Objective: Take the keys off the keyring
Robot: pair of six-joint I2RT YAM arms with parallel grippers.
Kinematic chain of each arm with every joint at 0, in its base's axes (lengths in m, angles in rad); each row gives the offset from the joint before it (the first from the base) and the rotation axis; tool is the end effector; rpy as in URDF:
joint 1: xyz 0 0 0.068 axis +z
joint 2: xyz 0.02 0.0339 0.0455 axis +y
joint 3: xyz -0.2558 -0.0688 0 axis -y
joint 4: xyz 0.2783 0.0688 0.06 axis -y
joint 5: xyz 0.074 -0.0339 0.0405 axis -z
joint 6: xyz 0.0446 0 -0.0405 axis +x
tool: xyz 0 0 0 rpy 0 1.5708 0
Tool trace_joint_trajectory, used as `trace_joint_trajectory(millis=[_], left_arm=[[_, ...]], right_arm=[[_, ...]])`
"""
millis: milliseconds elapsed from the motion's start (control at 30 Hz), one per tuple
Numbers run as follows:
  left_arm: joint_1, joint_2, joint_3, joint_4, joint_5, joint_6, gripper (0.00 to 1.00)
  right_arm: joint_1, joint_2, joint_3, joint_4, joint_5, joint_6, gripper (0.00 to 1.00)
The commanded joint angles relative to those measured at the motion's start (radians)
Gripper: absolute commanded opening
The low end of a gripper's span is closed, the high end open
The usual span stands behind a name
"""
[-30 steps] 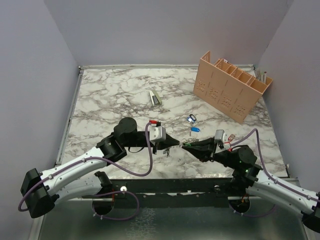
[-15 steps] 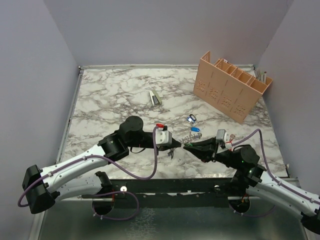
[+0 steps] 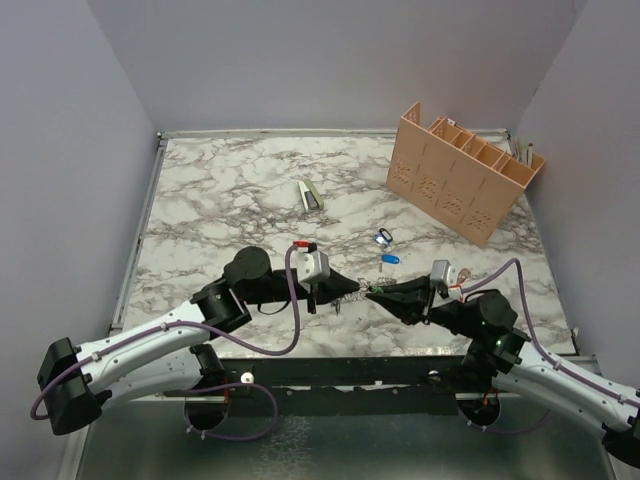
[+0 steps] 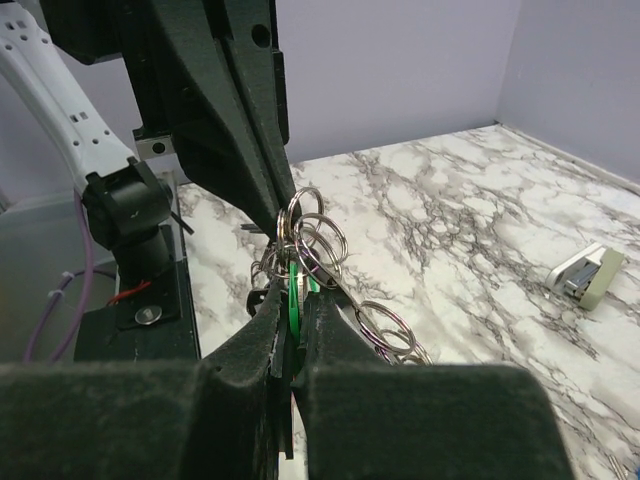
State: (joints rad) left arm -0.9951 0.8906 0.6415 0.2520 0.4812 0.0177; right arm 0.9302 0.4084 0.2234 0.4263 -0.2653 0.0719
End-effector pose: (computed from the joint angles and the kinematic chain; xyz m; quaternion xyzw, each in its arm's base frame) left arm 0.1227 -0.2269 0.3022 0.4802 0.5178 -0.4714 0.5282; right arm 0.1003 0.1541 0.2508 -0.3491 0.5127 0.4463 0.6451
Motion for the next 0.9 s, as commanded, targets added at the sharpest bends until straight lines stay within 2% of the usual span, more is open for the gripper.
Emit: trace_joint_trajectory(millis=[0,200,433,700,867], left_arm=[[0.0,0.001,-0.053,0.146,-0.076,-0.195,0.0],[0.0,0.004,-0.22,0.324,-0.24,-0.328,0.0],[0.0,0.029,-0.34,0.422,-0.355,-0.323,0.0],[0.0,0.049,-0.375,0.434,-0.327,-0.219,0.28],[0.0,-0.009,-0.384,0.434,-0.295,-0.099,0.39]], right_arm=[[-0.001,0.016,0.011,0.039,0.017,-0.023,0.01],[-0.002,0.03,0.027,0.006,0.045,-0.022,0.01],[-0.001,0.124,0.099,-0.101,0.051,-0.054,0.01],[-0.002,0.24,0.233,-0.277,0.012,-0.145,0.01],[-0.002,0.266,0.295,-0.385,0.011,-0.205,0.01]])
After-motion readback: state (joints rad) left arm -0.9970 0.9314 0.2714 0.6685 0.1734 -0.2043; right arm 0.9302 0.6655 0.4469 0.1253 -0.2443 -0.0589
